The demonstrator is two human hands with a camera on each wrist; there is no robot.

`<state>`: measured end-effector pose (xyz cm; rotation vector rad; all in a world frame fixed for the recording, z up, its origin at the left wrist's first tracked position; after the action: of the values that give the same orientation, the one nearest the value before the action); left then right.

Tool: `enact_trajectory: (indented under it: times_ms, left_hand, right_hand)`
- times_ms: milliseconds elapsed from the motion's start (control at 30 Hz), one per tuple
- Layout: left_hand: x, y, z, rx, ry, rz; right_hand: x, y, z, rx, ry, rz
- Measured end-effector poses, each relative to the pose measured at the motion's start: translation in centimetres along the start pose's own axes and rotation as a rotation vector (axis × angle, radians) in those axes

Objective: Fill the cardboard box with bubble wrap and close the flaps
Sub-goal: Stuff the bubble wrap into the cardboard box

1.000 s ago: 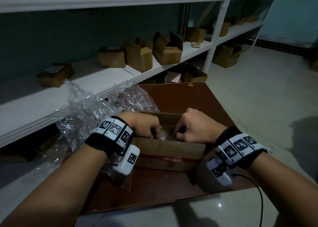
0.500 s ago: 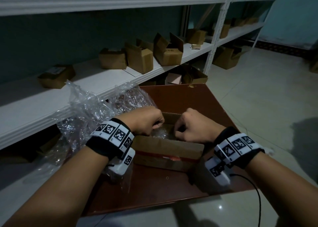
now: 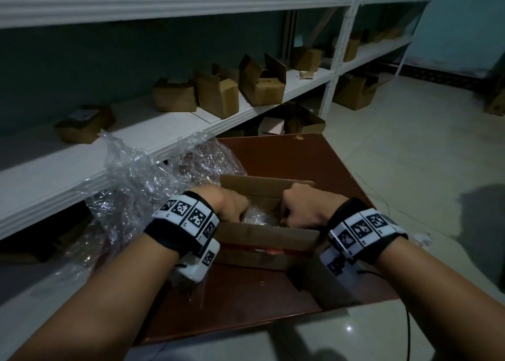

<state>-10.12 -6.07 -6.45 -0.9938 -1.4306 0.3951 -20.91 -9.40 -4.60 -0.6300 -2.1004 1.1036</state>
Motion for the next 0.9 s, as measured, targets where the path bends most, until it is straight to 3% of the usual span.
enact_trajectory:
  times_ms: [67,200,467,667,733,833,900]
  left_hand:
    - [-0.5,0.7,0.7,0.012,0.026,-0.061]
    - [-0.4,0.5,0.4,0.059,0.020,-0.028]
    - [0.5,-2.4,-0.3,0.139,0.057,0.324]
    - [1.6,-4.3,-0.2,0.142,0.100,0.524]
    - [2.3,-4.7,-0.3,0.198,0.119,0.564]
    - [5.0,-7.0,-1.6,0.340,0.142,0.737]
    - [6.1,-7.8,-2.2,0.370,0.136,0.746]
  right_hand:
    - [-0.4,1.0,0.2,-0.015,0.033,-0.063]
    - [-0.7,1.7,0.4,-0.031,0.046,-0.113]
    - [-0.3,0.7,-0.2,-0.080,-0.031,-0.026]
    - [-0.5,1.0,-0.5,-0.087,-0.015,-0.076]
    - [-0.7,1.1,-0.4,-0.054,-0.008,-0.075]
    - [-0.8,1.1,-0.6,-0.006,-0.007,-0.071]
    - [-1.0,1.3,-0.7,0.007,-0.011,-0.080]
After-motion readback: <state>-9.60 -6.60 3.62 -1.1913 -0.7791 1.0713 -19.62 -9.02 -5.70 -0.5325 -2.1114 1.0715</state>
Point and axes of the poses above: each hand's wrist, its own x-axis away from the middle knuckle, its own y-axis out of the palm, z = x × y, the point moved 10 cm from there along -x, towards the middle knuckle, and after that the axes turned 15 degrees about -x, right-handed, at the moved point
